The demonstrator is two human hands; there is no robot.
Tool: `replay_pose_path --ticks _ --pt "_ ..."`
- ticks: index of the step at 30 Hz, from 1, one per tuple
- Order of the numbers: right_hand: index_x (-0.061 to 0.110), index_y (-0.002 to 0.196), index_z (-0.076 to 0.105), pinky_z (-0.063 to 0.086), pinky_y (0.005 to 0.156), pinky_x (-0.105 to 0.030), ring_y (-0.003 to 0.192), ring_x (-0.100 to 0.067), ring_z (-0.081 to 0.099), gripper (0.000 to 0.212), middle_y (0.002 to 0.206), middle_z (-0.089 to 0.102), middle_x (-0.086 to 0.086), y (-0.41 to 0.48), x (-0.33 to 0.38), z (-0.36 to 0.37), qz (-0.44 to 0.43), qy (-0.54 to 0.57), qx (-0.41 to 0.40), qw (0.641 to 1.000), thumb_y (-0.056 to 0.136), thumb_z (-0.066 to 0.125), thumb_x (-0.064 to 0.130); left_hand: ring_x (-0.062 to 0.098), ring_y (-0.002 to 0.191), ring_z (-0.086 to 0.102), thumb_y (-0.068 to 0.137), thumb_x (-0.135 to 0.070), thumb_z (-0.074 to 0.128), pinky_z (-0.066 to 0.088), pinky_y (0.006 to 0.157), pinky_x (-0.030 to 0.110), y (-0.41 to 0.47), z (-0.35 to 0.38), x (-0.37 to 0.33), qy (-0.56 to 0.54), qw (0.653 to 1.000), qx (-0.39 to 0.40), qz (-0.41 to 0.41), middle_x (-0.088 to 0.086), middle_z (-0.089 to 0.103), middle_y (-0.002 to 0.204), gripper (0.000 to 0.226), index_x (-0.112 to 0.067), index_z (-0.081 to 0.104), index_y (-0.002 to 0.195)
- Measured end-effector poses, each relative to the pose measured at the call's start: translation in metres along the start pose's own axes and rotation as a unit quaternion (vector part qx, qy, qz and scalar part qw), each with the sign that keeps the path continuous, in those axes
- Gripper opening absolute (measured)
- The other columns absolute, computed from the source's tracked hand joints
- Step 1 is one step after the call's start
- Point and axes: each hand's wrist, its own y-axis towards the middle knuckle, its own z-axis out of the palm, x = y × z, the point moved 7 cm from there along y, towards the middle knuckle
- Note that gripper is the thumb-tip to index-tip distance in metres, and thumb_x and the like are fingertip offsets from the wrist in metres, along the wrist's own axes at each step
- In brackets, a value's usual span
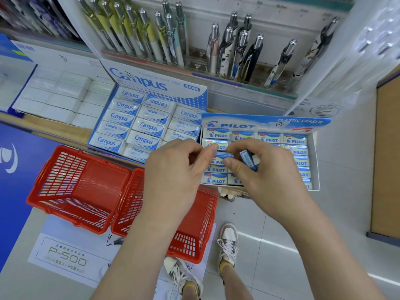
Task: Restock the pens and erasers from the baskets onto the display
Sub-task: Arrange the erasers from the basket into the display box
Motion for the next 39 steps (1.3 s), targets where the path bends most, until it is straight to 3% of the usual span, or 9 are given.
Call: replay_pose_path --ticks 4,11,16,20,24,26,29,35,39 --pt "0.024 0.087 0.065 0.047 0.066 -0.033 0.07 -0.012 0.057 0.01 0.072 0.06 0.01 0.001 0.003 0.0 0.003 -0.014 -0.022 1.0 0.082 0.073 0.027 0.004 0.058 0.046 0.079 -0.036 0.073 0.039 0.059 0.02 0.003 0.003 0.0 0.015 1.0 -0.014 0.006 -0.009 0.054 0.067 0.015 -0.022 0.068 0.077" --pt "0.026 0.084 0.058 0.049 0.065 -0.029 0.072 -0.009 0.059 0.013 0.072 0.056 0.016 0.002 0.006 0.0 0.023 -0.019 -0.041 0.999 0.084 0.071 0.028 0.004 0.078 0.051 0.07 -0.032 0.074 0.041 0.068 0.018 0.001 0.007 -0.003 -0.001 0.998 0.033 0.056 -0.005 0.061 0.087 0.025 -0.019 0.076 0.091" --pt "0.022 0.087 0.069 0.052 0.051 -0.023 0.067 -0.003 0.066 0.013 0.074 0.072 0.007 -0.003 -0.008 -0.004 0.153 0.3 -0.008 0.942 0.092 0.059 0.015 0.011 0.075 0.056 0.072 -0.03 0.075 0.043 0.068 0.02 0.001 0.004 -0.004 0.035 0.997 0.024 0.057 -0.005 0.062 0.087 0.022 -0.017 0.076 0.09" --pt "0.021 0.084 0.07 0.042 0.048 -0.024 0.071 -0.025 0.057 0.009 0.085 0.075 0.0 -0.009 -0.002 -0.001 0.162 0.388 0.005 0.907 0.089 0.063 0.019 0.004 0.069 0.051 0.074 -0.027 0.077 0.044 0.064 0.016 -0.005 -0.004 -0.014 -0.032 0.998 0.031 0.037 -0.013 0.057 0.088 0.024 -0.03 0.07 0.097" --pt "0.019 0.081 0.068 0.039 0.05 -0.02 0.061 -0.014 0.056 0.004 0.077 0.072 0.002 -0.013 0.003 -0.001 0.144 0.438 -0.024 0.887 0.079 0.068 0.022 0.017 0.073 0.057 0.071 -0.029 0.075 0.05 0.059 0.027 -0.016 -0.006 -0.033 -0.156 0.982 0.101 0.017 -0.012 0.059 0.087 0.036 -0.041 0.062 0.102" --pt "0.015 0.082 0.067 0.05 0.061 -0.025 0.069 -0.015 0.068 0.015 0.081 0.074 -0.002 -0.014 0.005 -0.001 0.136 0.443 -0.029 0.886 0.074 0.07 0.028 0.016 0.075 0.059 0.069 -0.026 0.077 0.053 0.061 0.027 -0.018 -0.005 -0.037 -0.161 0.98 0.115 0.013 -0.013 0.06 0.088 0.04 -0.038 0.063 0.104" --pt "0.012 0.078 0.065 0.038 0.047 -0.01 0.046 -0.004 0.053 0.017 0.067 0.068 -0.001 -0.015 0.01 0.0 0.136 0.443 -0.023 0.886 0.075 0.068 0.028 0.009 0.071 0.065 0.072 -0.016 0.08 0.053 0.065 0.021 -0.017 -0.004 -0.031 -0.171 0.981 0.083 -0.025 -0.014 0.067 0.08 0.034 -0.036 0.068 0.097" --pt "0.012 0.083 0.067 0.034 0.043 -0.005 0.04 0.0 0.046 0.015 0.07 0.064 -0.004 -0.015 0.011 -0.011 0.112 0.404 0.012 0.908 0.074 0.068 0.023 0.01 0.063 0.068 0.075 -0.019 0.075 0.054 0.059 0.02 -0.019 -0.001 -0.019 -0.361 0.915 0.122 -0.129 -0.001 0.073 0.072 0.013 -0.027 0.076 0.085" --pt "0.028 0.095 0.072 0.044 0.049 -0.016 0.05 -0.005 0.046 0.028 0.08 0.067 0.002 -0.015 0.01 -0.016 0.053 0.292 0.018 0.955 0.074 0.077 0.009 0.01 0.054 0.063 0.068 -0.031 0.068 0.049 0.052 0.017 -0.02 -0.001 -0.012 -0.384 0.899 0.119 -0.176 0.005 0.07 0.064 0.014 -0.024 0.074 0.079"
